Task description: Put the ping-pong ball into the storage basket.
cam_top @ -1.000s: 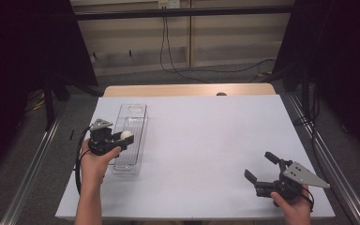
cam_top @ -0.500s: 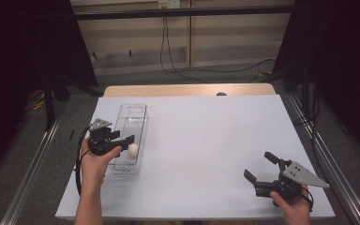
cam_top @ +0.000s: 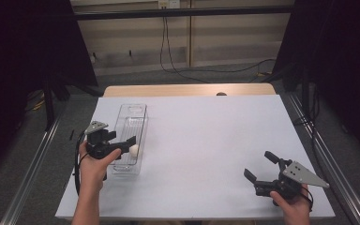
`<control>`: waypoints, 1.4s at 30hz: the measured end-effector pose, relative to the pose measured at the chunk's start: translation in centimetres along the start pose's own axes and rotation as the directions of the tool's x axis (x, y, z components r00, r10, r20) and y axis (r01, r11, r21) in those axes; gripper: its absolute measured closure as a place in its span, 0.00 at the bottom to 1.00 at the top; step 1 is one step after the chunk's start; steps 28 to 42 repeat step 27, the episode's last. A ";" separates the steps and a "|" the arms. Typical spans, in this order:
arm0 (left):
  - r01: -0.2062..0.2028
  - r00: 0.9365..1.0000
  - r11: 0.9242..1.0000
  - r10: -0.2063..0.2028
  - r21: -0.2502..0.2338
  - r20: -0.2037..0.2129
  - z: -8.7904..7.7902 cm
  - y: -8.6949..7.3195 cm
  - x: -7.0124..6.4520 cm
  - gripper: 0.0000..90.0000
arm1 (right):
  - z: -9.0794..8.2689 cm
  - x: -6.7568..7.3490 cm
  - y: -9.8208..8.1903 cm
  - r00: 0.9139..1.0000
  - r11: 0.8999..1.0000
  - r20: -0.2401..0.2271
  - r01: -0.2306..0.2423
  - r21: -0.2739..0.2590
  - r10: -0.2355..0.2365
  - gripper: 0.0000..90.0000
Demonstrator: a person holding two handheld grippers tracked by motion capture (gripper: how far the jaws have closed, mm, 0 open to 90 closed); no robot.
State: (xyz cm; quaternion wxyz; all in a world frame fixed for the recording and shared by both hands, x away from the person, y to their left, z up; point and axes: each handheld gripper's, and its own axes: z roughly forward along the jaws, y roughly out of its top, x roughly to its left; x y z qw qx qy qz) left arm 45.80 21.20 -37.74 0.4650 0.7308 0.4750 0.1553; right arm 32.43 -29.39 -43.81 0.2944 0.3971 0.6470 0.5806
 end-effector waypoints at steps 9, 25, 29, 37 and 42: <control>-0.045 0.999 0.993 0.044 -0.108 -0.014 -1.1 -1.5 -1.1 0.09 | -0.1 0.1 0.1 1.000 1.000 -0.008 0.004 -0.005 -0.004 0.01; -0.113 0.994 0.966 0.107 -0.234 -0.038 -3.5 -4.9 -2.1 0.04 | -0.1 0.0 0.0 1.000 1.000 -0.005 0.010 0.004 -0.010 0.01; -0.113 0.994 0.963 0.109 -0.244 -0.032 -3.6 -5.2 -2.0 0.04 | 0.0 0.0 0.0 1.000 1.000 -0.004 0.011 0.005 -0.011 0.01; -0.113 0.994 0.963 0.109 -0.244 -0.032 -3.6 -5.2 -2.0 0.04 | 0.0 0.0 0.0 1.000 1.000 -0.004 0.011 0.005 -0.011 0.01; -0.113 0.994 0.963 0.109 -0.244 -0.032 -3.6 -5.2 -2.0 0.04 | 0.0 0.0 0.0 1.000 1.000 -0.004 0.011 0.005 -0.011 0.01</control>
